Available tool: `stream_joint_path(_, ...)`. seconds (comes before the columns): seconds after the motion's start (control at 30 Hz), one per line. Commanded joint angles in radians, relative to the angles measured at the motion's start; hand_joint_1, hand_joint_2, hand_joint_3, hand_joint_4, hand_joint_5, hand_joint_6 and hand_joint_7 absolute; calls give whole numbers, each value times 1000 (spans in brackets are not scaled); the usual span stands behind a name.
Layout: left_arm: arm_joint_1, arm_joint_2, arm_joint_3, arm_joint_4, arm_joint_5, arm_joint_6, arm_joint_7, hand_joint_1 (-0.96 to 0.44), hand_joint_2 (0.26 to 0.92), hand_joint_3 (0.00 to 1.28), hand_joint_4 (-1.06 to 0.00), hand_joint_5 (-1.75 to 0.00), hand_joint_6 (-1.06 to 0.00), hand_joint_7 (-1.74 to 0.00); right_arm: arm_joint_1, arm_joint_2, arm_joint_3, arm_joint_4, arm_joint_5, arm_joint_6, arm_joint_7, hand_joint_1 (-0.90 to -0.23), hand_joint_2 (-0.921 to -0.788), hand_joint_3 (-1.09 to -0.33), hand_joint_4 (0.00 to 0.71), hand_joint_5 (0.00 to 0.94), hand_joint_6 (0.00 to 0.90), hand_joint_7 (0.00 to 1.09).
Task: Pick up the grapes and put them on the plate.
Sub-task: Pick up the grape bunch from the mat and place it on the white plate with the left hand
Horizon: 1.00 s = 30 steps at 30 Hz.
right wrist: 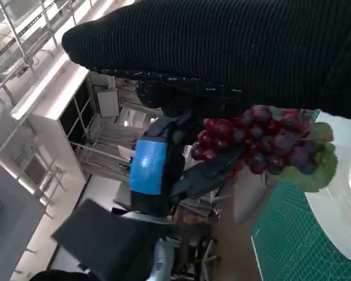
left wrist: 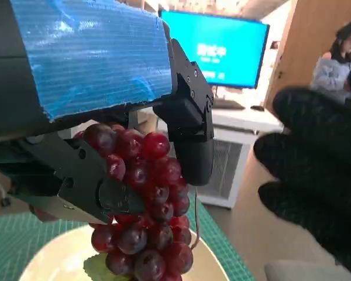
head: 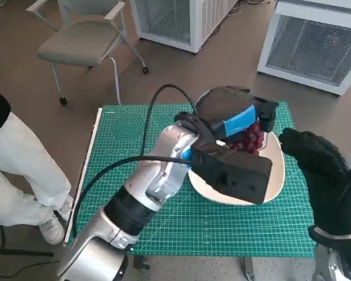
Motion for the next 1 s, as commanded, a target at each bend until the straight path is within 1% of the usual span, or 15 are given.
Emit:
stream_joint_path(0.03,-13,-46,12,68,-32,-36,47,1,877,191,-632,-1342,-599,-1101,22,8,-1,2,0,4,-12,-530,-921,-591,255,503,136,927)
stream_joint_path(0.1,-5,-57,14,94,-43,-41,59,1,900,172,-620,-1342,-556,-1146,23,10,0,1,0,3,-13,-530,-921,-590,255,502,137,926)
stream_joint_path(0.17,1,-66,16,117,-53,-43,61,0,911,203,-570,-1369,-487,-1233,23,13,2,0,1,2,-15,-528,-921,-590,256,502,137,926)
stream_joint_path(0.2,3,-70,17,128,-57,-42,60,-8,906,218,-526,-1320,-443,-1221,24,14,2,-1,1,1,-16,-527,-921,-590,256,501,137,925)
stream_joint_path(0.23,5,-72,17,136,-61,-40,58,-20,898,225,-484,-1235,-406,-1173,24,15,2,-1,1,1,-16,-525,-921,-590,256,501,137,925)
stream_joint_path(0.27,7,-74,17,143,-64,-38,56,-43,891,212,-447,-1080,-377,-1057,24,16,2,-1,0,0,-17,-524,-921,-590,256,500,137,925)
stream_joint_path(0.3,8,-74,17,147,-66,-34,53,-72,884,177,-426,-865,-365,-879,23,17,2,0,1,0,-18,-523,-921,-589,256,500,137,925)
stream_joint_path(0.37,11,-73,14,150,-64,-25,50,-126,889,102,-413,-509,-371,-604,23,18,1,2,2,-1,-17,-522,-921,-589,256,499,137,924)
stream_joint_path(0.4,13,-72,12,148,-60,-21,51,-151,892,73,-405,-370,-373,-501,23,18,1,2,3,-1,-16,-522,-921,-589,256,499,137,924)
stream_joint_path(0.47,17,-68,7,146,-51,-15,56,-198,894,37,-373,-190,-371,-361,22,18,1,4,5,-1,-15,-521,-921,-589,257,498,137,923)
stream_joint_path(0.5,19,-66,6,145,-46,-14,61,-221,894,26,-353,-131,-367,-306,22,19,1,4,6,-1,-14,-521,-921,-588,257,498,137,923)
stream_joint_path(0.57,25,-61,3,143,-40,-17,73,-262,894,13,-311,-60,-360,-230,21,19,2,5,7,0,-13,-520,-921,-588,257,497,137,923)
stream_joint_path(0.63,32,-54,2,142,-35,-24,89,-292,894,7,-274,-28,-353,-188,21,18,2,7,9,0,-11,-519,-921,-588,257,496,137,923)
stream_joint_path(0.8,55,-31,1,136,-25,-55,141,-369,900,5,-195,-4,-323,-128,18,16,3,12,14,1,-5,-512,-921,-588,258,495,136,923)
stream_joint_path(1.0,96,4,24,137,-49,-121,192,-438,917,31,-143,0,-288,-85,14,11,2,23,18,0,2,-509,-921,-589,258,494,135,924)
